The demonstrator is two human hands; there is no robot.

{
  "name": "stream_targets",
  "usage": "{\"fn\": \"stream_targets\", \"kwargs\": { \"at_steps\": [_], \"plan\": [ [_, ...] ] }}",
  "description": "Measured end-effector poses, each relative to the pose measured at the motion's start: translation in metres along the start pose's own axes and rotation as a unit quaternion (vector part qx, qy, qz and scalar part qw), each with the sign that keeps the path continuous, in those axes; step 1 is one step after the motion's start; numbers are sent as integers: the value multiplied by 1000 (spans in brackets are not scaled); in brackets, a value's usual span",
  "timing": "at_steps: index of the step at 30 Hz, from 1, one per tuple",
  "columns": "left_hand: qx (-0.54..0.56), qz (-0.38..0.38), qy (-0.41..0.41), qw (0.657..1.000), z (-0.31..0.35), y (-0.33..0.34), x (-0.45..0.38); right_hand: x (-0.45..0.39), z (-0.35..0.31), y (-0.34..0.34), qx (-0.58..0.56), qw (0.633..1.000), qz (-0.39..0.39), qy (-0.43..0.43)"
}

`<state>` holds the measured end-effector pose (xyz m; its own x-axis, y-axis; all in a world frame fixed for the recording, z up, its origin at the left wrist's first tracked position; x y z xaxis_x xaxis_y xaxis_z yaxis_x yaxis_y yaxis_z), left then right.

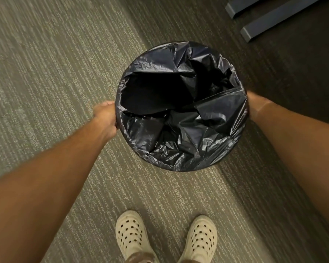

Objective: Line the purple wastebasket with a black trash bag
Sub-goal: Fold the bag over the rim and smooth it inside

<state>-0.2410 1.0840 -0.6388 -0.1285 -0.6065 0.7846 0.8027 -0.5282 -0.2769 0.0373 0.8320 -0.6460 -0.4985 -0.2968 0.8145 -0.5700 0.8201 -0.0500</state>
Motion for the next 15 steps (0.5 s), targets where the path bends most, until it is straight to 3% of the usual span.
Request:
{"fn": "stream_targets", "kwargs": {
  "at_steps": [3,8,10,12,15],
  "plan": [
    [-31,-8,-17,999,-2,-4,6,8,11,-13,-74,996,22,52],
    [39,-102,-51,993,-32,2,21,28,46,-12,-148,984,-34,93],
    [89,-102,-58,989,-46,6,25,38,60,2,-218,972,-47,76],
    [98,-82,-58,990,-53,11,29,44,67,8,-262,964,4,41],
    [108,-63,-34,992,-53,17,32,40,77,19,-307,952,8,13]
  ]
}}
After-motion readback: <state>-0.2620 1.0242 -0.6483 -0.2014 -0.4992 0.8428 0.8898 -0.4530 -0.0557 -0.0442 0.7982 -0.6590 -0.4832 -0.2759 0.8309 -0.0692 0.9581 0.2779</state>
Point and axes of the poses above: each hand's wrist, its own x-axis away from the middle knuckle, its own y-axis out of the palm, z = x × y, the point moved 7 cm from there along -x, towards the middle knuckle, and after that the axes turned 8 degrees about -x, right-handed, at the moved point
